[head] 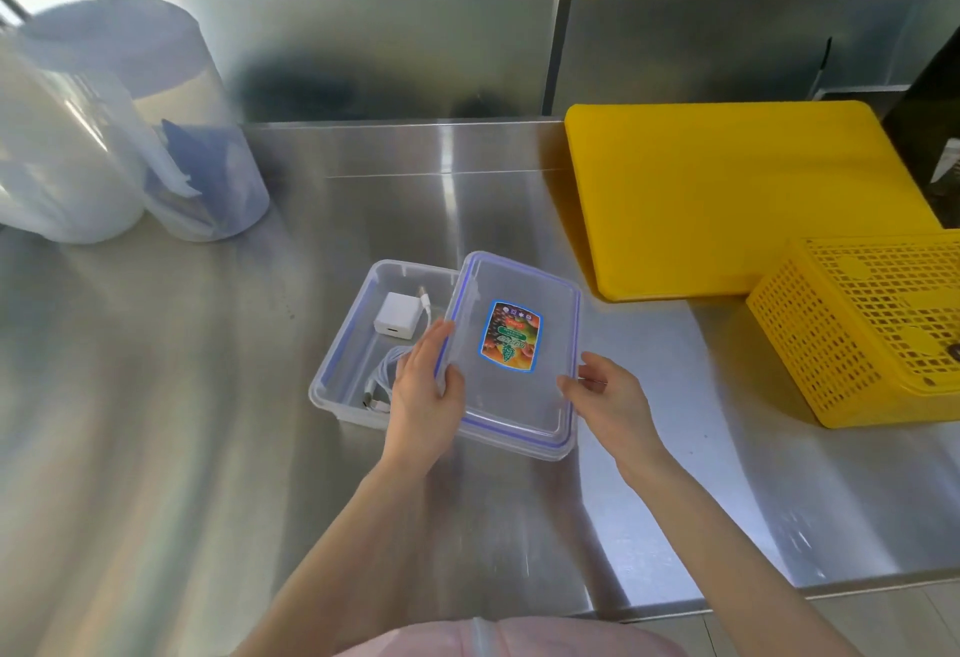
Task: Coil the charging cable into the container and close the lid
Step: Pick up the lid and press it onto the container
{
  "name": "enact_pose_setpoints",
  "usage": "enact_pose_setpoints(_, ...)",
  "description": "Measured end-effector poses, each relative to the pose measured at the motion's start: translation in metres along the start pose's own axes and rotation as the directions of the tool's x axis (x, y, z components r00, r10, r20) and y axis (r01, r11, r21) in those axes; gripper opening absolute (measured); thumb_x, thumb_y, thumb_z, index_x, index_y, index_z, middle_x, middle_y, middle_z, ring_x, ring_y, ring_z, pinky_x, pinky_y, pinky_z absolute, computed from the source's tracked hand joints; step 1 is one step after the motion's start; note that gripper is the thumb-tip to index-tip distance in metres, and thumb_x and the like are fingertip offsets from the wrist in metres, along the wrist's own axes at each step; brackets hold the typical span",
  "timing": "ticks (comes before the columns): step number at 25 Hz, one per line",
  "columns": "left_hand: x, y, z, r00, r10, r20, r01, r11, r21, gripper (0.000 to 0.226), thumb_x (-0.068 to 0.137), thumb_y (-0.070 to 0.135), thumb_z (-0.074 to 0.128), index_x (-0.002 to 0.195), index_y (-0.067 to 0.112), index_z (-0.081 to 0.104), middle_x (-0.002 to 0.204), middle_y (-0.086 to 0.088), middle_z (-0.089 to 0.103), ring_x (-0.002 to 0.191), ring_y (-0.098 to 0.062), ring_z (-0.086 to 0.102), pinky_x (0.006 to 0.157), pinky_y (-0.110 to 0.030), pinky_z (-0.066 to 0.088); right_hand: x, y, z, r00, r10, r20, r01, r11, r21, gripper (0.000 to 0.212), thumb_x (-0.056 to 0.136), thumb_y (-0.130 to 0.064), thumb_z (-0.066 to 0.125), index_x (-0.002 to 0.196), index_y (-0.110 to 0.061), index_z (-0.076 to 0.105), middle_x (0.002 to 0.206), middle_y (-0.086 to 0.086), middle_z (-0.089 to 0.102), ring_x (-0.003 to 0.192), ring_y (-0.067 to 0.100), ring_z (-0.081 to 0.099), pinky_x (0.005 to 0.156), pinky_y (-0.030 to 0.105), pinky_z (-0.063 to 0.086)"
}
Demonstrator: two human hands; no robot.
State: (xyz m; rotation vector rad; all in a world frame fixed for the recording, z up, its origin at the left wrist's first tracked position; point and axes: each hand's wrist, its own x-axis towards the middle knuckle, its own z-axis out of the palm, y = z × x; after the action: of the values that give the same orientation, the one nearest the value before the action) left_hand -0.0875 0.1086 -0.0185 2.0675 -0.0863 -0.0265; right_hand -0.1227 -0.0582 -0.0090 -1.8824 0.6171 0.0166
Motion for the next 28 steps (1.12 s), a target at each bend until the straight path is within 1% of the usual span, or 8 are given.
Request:
enact_pose_setpoints(2, 0.004, -0.008, -0.016, 0.999, -0.001, -0.04, 0.0, 1.0, -0.016, 0.05, 0.087, 0.001, 0.039, 0.135, 0.016, 0.043, 0.142, 0.001, 0.046, 0.129, -0.022, 0.041, 0.106, -0.029, 0.03, 0.0, -0.007, 0.016, 0.999, -0.025, 0.036, 0.024, 0.999, 0.031, 0.017, 0.083, -0.009, 0.057, 0.095, -0.022, 0.062, 0.092, 0.006, 0.067, 0.085, 0.023, 0.062, 0.086, 0.042, 0.052)
enact_pose_setpoints(5, 0.013, -0.016, -0.037, 0.997, -0.016, -0.078, 0.015, 1.0, -0.009, 0.049, 0.086, 0.003, 0.04, 0.134, 0.013, 0.044, 0.14, -0.001, 0.048, 0.128, -0.023, 0.041, 0.1, -0.021, 0.027, 0.003, -0.018, 0.035, 0.994, -0.072, 0.079, 0.066, 0.994, 0.082, 0.018, 0.084, -0.009, 0.057, 0.099, -0.018, 0.062, 0.088, -0.002, 0.066, 0.076, 0.008, 0.062, 0.065, 0.015, 0.051)
enact_pose_setpoints(6, 0.018, -0.022, -0.043, 0.997, -0.015, -0.081, 0.015, 1.0, -0.001, 0.048, 0.087, 0.002, 0.04, 0.134, 0.012, 0.044, 0.14, -0.002, 0.048, 0.128, -0.023, 0.041, 0.1, -0.021, 0.027, 0.004, -0.023, 0.041, 0.992, -0.086, 0.091, 0.078, 0.993, 0.089, 0.019, 0.084, -0.009, 0.057, 0.101, -0.016, 0.063, 0.087, -0.003, 0.065, 0.074, 0.004, 0.06, 0.061, 0.011, 0.049)
enact_pose_setpoints(13, 0.041, -0.056, -0.076, 0.995, -0.077, -0.07, 0.079, 0.997, 0.019, 0.048, 0.088, -0.002, 0.039, 0.133, 0.013, 0.045, 0.141, -0.001, 0.047, 0.13, -0.025, 0.04, 0.104, -0.028, 0.028, 0.015, -0.041, 0.08, 0.985, -0.077, 0.152, 0.061, 0.993, 0.105, 0.024, 0.082, -0.007, 0.059, 0.106, -0.01, 0.064, 0.099, 0.005, 0.068, 0.09, 0.019, 0.063, 0.08, 0.029, 0.05)
enact_pose_setpoints(21, 0.039, -0.074, -0.077, 0.992, -0.107, -0.069, 0.103, 0.993, -0.057, 0.043, 0.089, -0.005, 0.038, 0.129, 0.007, 0.049, 0.116, 0.007, 0.052, 0.106, -0.016, 0.049, 0.09, -0.02, 0.032, 0.015, -0.037, 0.102, 0.989, -0.025, 0.147, 0.005, 0.991, 0.133, 0.029, 0.082, -0.005, 0.057, 0.111, -0.009, 0.059, 0.106, 0.007, 0.065, 0.091, 0.018, 0.06, 0.074, 0.024, 0.047)
enact_pose_setpoints(23, 0.039, -0.077, -0.074, 0.99, -0.115, -0.079, 0.11, 0.992, -0.06, 0.043, 0.089, -0.004, 0.038, 0.13, 0.008, 0.049, 0.115, 0.012, 0.053, 0.111, -0.017, 0.05, 0.093, -0.02, 0.034, 0.017, -0.035, 0.104, 0.992, -0.012, 0.129, -0.002, 0.994, 0.11, 0.031, 0.082, -0.007, 0.058, 0.113, -0.011, 0.058, 0.114, 0.01, 0.063, 0.096, 0.021, 0.06, 0.079, 0.027, 0.048)
enact_pose_setpoints(25, 0.04, -0.077, -0.073, 0.99, -0.116, -0.083, 0.111, 0.992, -0.063, 0.043, 0.089, -0.005, 0.037, 0.128, 0.007, 0.05, 0.105, 0.018, 0.055, 0.102, -0.014, 0.054, 0.087, -0.017, 0.037, 0.019, -0.032, 0.105, 0.993, -0.002, 0.122, -0.009, 0.996, 0.088, 0.033, 0.082, -0.01, 0.059, 0.115, -0.012, 0.056, 0.118, 0.011, 0.061, 0.101, 0.022, 0.06, 0.082, 0.029, 0.048)
enact_pose_setpoints(28, 0.042, -0.074, -0.076, 0.985, -0.15, -0.085, 0.145, 0.987, -0.067, 0.044, 0.089, -0.003, 0.038, 0.13, 0.009, 0.049, 0.116, 0.002, 0.06, 0.104, -0.019, 0.053, 0.089, -0.025, 0.037, 0.02, -0.03, 0.108, 0.992, 0.0, 0.129, -0.01, 0.997, 0.073, 0.035, 0.082, -0.014, 0.062, 0.116, -0.013, 0.053, 0.119, 0.009, 0.059, 0.096, 0.018, 0.058, 0.079, 0.027, 0.047)
